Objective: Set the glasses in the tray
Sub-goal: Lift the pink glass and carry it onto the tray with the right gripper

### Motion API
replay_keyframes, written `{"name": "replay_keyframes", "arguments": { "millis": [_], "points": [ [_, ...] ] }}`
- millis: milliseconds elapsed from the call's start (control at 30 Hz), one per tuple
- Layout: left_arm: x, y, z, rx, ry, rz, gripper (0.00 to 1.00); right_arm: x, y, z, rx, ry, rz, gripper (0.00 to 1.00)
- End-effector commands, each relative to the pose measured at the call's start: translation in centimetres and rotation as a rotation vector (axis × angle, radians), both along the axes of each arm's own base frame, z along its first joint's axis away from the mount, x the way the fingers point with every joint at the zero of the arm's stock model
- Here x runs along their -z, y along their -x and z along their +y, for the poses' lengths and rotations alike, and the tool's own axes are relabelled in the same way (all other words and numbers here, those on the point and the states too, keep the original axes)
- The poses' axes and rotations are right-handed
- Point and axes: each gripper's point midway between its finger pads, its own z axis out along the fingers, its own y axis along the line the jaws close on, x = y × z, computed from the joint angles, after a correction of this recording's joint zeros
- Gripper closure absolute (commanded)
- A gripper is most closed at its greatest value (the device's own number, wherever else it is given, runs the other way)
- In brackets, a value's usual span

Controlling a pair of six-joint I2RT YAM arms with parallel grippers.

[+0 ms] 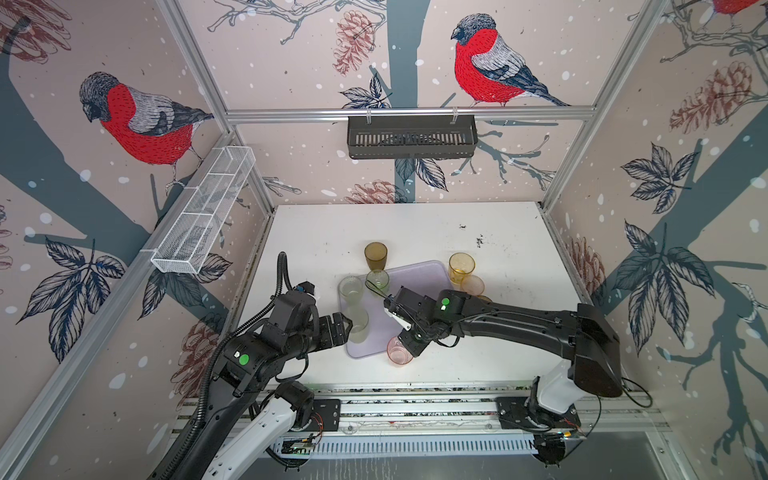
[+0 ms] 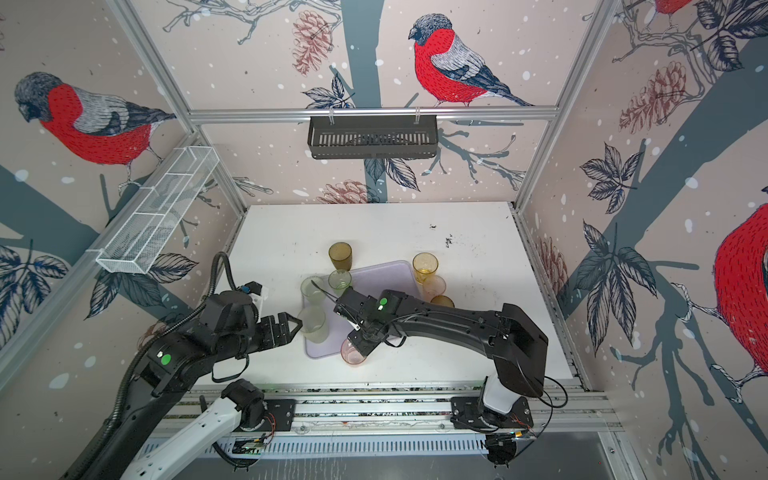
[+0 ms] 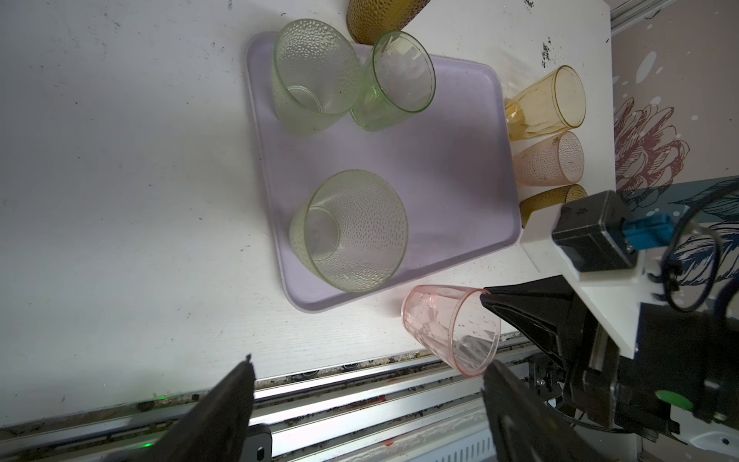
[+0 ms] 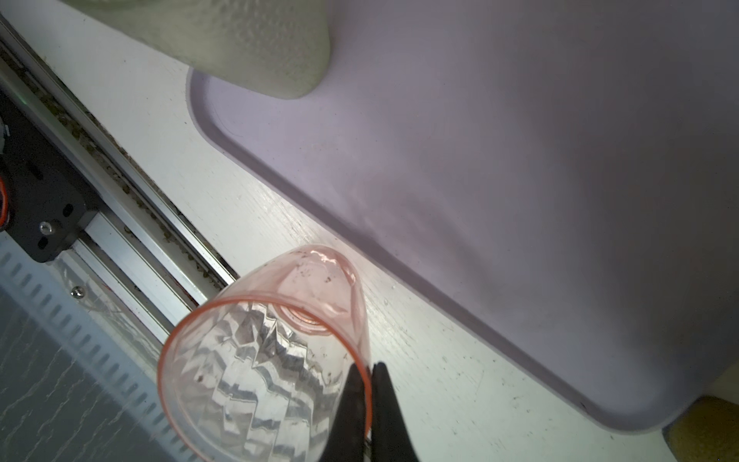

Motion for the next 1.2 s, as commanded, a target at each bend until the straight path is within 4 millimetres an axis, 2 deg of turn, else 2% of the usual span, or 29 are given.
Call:
{"name": "replay_keyframes", "arguments": {
  "millis": [0,467,700,767,1167],
  "points": [
    [0.1,-0.1,0.0,0.001,-0.004,0.002,0.11,-0.8,-0.3,-0.2,0.009,0.008,-0.025,1.00],
    [0.4,-0.9,-0.4,0.023,-0.026,-0.010,0.11,-2.0,-2.9,-0.3,0.023,0.039,-0.068,1.00],
    [0.1,-1.2,0.2,-0.018,-0.033,-0.030,0.11,-2.9,-4.7,-0.4,0.029,0.042,-0.088,1.00],
    [-0.6,-1.5,0.1,-0.025,-0.011,-0.067,0.11,-3.4,-5.3,-0.3,0.029,0.040,-0.098,1.00],
    [-0.5,-1.9,0.1,-0.033,-0.016,-0.064,0.11,-4.2,-7.6,0.7,0.036,0.033,-0.113,1.00]
  ]
}}
